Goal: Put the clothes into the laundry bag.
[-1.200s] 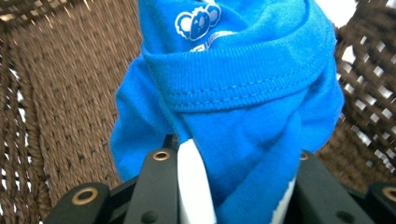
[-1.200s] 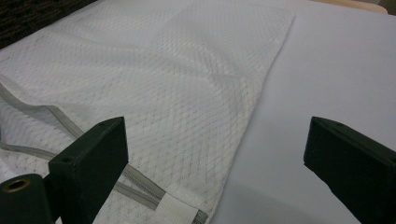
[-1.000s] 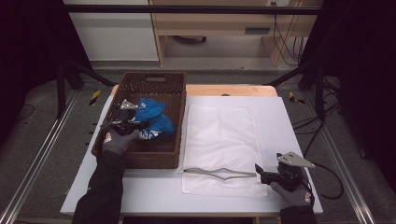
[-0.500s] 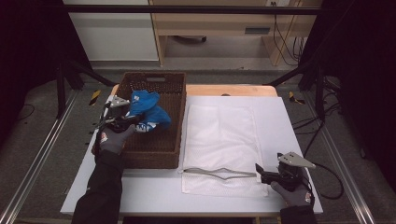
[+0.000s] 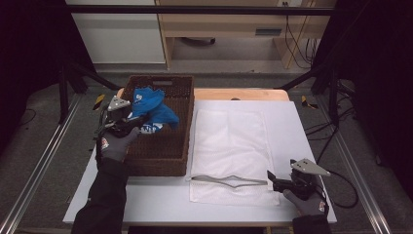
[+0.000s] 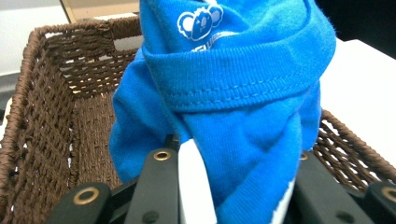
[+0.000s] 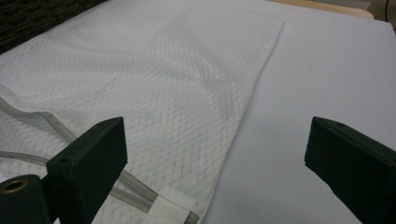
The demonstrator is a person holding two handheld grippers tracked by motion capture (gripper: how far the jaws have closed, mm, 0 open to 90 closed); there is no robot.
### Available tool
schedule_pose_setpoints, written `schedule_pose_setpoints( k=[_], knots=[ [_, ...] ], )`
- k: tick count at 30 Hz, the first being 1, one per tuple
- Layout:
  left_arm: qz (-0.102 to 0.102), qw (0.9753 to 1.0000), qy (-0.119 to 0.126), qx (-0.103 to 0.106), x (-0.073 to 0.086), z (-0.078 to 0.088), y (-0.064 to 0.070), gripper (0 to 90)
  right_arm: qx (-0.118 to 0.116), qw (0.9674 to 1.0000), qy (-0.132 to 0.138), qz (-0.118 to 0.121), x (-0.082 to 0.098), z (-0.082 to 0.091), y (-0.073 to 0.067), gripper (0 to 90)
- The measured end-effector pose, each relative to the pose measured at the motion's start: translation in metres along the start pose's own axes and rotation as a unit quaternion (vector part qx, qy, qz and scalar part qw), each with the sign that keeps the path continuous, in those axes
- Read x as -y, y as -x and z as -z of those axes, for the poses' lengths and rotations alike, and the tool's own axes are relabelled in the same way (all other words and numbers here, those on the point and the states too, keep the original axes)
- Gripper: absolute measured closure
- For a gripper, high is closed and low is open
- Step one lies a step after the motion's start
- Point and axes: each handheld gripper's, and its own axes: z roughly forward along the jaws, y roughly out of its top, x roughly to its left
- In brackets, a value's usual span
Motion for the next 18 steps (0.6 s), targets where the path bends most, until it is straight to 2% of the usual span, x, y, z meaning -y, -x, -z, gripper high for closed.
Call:
schedule_pose_setpoints(
  k=[10, 18],
  knots=[
    [0.001, 0.9994, 0.033, 0.01, -0.004, 0.023, 0.012, 69.1, 0.007, 1.0, 0.004, 0.005, -0.001, 0.002, -0.001, 2.4],
    [-0.01, 0.998, 0.06, 0.018, -0.012, 0.045, 0.03, 69.0, 0.006, 1.0, 0.003, 0.004, -0.003, 0.003, -0.003, 4.0]
  ],
)
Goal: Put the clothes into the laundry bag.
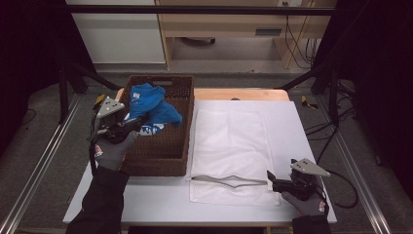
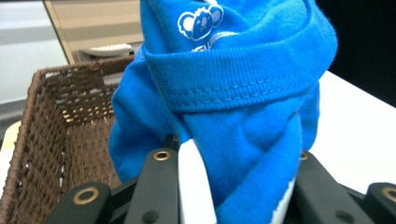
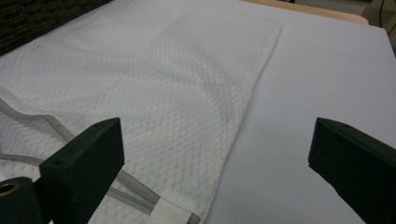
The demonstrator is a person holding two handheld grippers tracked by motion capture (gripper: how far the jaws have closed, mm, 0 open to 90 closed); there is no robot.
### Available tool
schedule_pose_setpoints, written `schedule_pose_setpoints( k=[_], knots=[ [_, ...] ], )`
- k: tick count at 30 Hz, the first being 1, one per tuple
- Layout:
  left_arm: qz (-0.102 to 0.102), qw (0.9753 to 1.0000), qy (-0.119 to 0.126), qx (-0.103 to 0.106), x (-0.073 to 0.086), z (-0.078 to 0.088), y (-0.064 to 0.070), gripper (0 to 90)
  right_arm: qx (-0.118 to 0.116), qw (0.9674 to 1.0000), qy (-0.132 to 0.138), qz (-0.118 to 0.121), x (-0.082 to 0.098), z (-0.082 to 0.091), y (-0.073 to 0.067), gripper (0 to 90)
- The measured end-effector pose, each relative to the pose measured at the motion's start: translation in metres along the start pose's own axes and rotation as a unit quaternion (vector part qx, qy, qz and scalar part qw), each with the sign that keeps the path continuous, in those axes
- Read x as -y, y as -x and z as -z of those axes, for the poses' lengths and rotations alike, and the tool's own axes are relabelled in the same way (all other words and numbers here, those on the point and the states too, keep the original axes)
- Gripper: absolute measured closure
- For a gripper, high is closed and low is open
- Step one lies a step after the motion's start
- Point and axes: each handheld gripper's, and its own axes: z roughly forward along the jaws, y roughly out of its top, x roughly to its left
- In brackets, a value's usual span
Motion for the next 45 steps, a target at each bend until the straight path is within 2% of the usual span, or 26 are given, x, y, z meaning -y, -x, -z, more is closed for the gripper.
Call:
schedule_pose_setpoints(
  k=[10, 19, 28, 35, 45],
  knots=[
    [-0.01, 0.9993, 0.032, 0.015, -0.017, 0.019, 0.022, 68.9, -0.003, 1.0, 0.005, -0.007, 0.0, 0.001, 0.001, 6.4],
    [-0.016, 0.9987, 0.039, 0.029, -0.025, 0.022, 0.04, 68.8, -0.001, 1.0, 0.007, -0.006, -0.001, 0.002, 0.001, 7.0],
    [-0.033, 0.9971, 0.041, 0.055, -0.029, 0.014, 0.066, 68.7, -0.002, 0.9999, 0.008, -0.008, -0.001, 0.003, 0.002, 7.9],
    [-0.034, 0.9963, 0.041, 0.068, -0.031, 0.006, 0.08, 68.7, -0.003, 1.0, 0.007, -0.006, -0.001, 0.003, 0.001, 8.2],
    [-0.044, 0.9931, 0.04, 0.101, -0.034, -0.013, 0.111, 68.7, -0.001, 0.9999, 0.012, -0.01, -0.002, 0.005, 0.002, 7.9]
  ],
)
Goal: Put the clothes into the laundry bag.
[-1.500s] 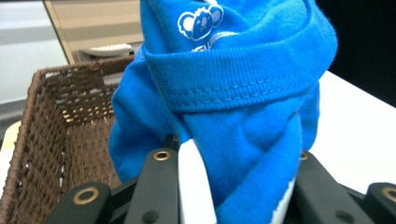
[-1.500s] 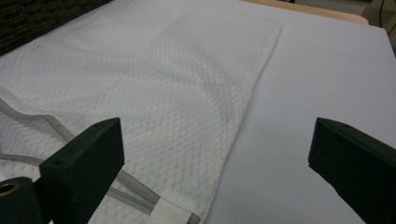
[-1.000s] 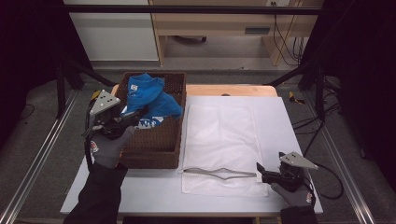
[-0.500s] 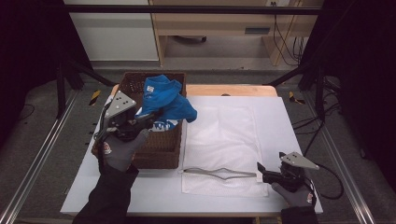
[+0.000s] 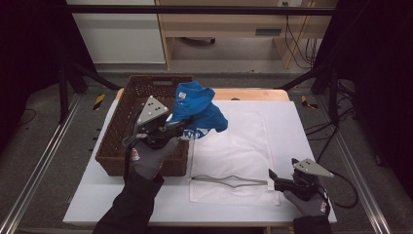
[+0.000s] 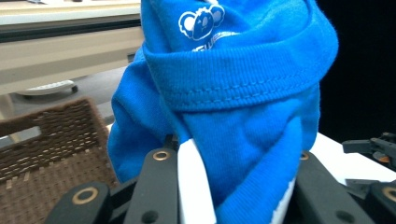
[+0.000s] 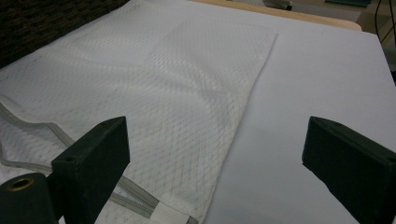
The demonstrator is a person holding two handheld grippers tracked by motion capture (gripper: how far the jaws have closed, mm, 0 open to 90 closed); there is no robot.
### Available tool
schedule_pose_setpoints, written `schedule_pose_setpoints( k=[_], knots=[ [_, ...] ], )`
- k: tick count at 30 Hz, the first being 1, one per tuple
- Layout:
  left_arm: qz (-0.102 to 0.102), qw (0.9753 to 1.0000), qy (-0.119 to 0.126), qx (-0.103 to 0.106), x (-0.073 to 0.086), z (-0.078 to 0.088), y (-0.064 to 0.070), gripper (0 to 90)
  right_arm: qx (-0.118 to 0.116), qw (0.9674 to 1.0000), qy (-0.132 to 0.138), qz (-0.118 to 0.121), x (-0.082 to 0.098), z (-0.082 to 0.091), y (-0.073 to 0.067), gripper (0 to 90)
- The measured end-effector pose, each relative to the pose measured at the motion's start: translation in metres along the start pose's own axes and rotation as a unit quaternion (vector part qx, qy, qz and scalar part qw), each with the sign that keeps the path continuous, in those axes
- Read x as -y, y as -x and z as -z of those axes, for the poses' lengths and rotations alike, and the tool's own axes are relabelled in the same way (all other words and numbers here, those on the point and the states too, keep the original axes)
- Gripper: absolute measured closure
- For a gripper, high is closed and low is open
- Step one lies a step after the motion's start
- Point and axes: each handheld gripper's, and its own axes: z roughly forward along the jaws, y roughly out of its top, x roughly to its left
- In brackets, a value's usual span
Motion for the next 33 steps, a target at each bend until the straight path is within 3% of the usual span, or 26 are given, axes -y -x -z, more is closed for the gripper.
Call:
schedule_pose_setpoints(
  k=[18, 23, 33],
  knots=[
    [-0.014, 0.9989, -0.03, 0.031, 0.013, -0.05, 0.041, 68.4, 0.0, 1.0, -0.002, 0.003, 0.002, 0.0, 0.001, 9.3],
    [-0.017, 0.9975, -0.047, 0.05, 0.025, -0.066, 0.052, 68.4, -0.004, 1.0, -0.004, 0.001, 0.002, 0.0, 0.001, 9.9],
    [-0.016, 0.9957, -0.073, 0.054, 0.048, -0.091, 0.061, 68.3, -0.008, 0.9999, -0.008, 0.002, 0.003, -0.001, 0.0, 9.9]
  ],
)
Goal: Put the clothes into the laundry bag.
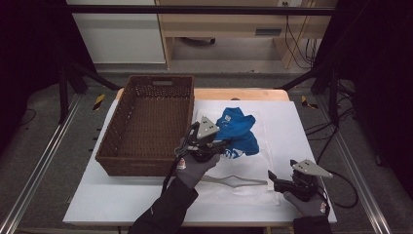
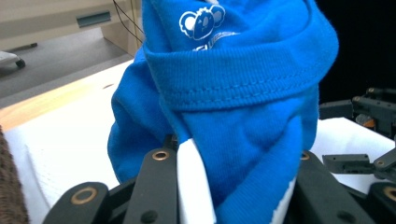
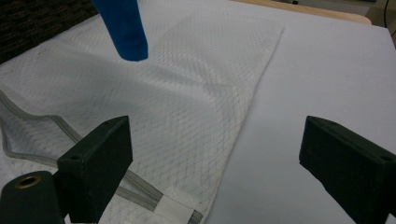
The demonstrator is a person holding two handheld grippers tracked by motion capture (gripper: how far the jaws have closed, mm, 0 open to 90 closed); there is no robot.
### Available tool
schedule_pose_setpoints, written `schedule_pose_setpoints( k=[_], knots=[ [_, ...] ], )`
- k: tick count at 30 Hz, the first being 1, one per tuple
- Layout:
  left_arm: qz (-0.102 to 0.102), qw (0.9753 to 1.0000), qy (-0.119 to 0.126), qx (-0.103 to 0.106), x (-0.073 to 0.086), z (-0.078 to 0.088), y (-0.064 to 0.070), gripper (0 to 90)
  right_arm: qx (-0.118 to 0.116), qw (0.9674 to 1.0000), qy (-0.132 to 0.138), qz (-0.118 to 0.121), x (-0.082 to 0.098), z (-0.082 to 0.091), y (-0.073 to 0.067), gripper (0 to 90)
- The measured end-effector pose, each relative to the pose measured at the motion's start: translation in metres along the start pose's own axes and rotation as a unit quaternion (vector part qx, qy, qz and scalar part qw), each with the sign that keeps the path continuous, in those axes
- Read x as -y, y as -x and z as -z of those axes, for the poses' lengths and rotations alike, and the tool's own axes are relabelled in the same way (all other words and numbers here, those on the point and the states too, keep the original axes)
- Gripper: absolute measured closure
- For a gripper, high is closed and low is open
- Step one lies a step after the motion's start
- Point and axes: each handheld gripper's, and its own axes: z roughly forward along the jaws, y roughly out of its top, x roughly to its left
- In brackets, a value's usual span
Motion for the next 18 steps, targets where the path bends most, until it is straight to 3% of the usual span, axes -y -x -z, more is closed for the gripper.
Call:
schedule_pose_setpoints(
  k=[18],
  knots=[
    [-0.002, 0.9983, -0.058, -0.004, 0.041, -0.044, 0.008, 67.7, -0.002, 1.0, -0.003, 0.004, 0.001, -0.002, -0.001, 10.4]
  ],
)
